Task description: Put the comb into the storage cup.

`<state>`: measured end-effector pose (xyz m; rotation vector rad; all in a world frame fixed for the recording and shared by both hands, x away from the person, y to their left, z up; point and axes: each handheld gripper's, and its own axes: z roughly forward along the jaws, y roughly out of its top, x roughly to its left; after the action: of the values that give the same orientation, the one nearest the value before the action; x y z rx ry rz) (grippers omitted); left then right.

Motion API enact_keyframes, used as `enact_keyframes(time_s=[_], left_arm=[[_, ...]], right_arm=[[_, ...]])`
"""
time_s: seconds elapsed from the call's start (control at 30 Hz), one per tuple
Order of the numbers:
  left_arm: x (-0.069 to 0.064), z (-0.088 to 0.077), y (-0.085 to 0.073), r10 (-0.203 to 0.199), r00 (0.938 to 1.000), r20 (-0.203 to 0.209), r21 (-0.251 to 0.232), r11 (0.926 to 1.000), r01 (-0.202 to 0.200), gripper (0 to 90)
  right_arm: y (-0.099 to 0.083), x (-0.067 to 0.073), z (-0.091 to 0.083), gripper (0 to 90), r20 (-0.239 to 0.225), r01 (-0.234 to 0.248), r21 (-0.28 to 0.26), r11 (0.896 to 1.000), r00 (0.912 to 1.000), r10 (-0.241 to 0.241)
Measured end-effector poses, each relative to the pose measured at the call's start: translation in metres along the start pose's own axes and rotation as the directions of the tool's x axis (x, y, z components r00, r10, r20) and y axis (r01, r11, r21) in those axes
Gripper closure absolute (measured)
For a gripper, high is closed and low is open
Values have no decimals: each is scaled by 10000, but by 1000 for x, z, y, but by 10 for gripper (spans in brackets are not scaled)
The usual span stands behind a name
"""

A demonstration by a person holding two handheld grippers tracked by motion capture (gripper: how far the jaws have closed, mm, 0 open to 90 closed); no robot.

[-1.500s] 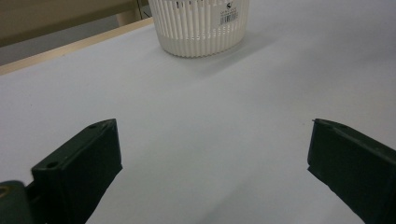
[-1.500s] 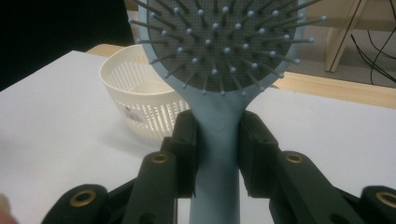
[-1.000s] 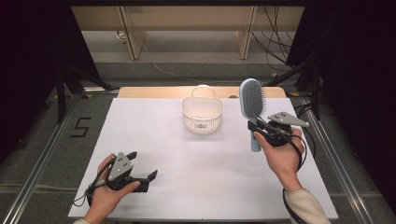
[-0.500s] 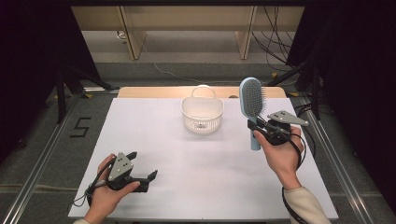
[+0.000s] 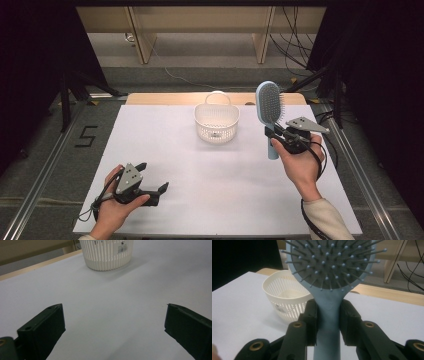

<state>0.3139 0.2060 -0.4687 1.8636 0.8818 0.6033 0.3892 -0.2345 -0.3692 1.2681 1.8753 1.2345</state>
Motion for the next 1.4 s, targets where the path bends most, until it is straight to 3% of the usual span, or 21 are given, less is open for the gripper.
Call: enact_keyframes(time_s=[1.4], left_arm=[[0, 0, 0, 22, 10000, -25, -14, 10000, -22, 24]], right_arm=[[7, 0, 5, 705, 58, 20, -280, 9996, 10000, -18]])
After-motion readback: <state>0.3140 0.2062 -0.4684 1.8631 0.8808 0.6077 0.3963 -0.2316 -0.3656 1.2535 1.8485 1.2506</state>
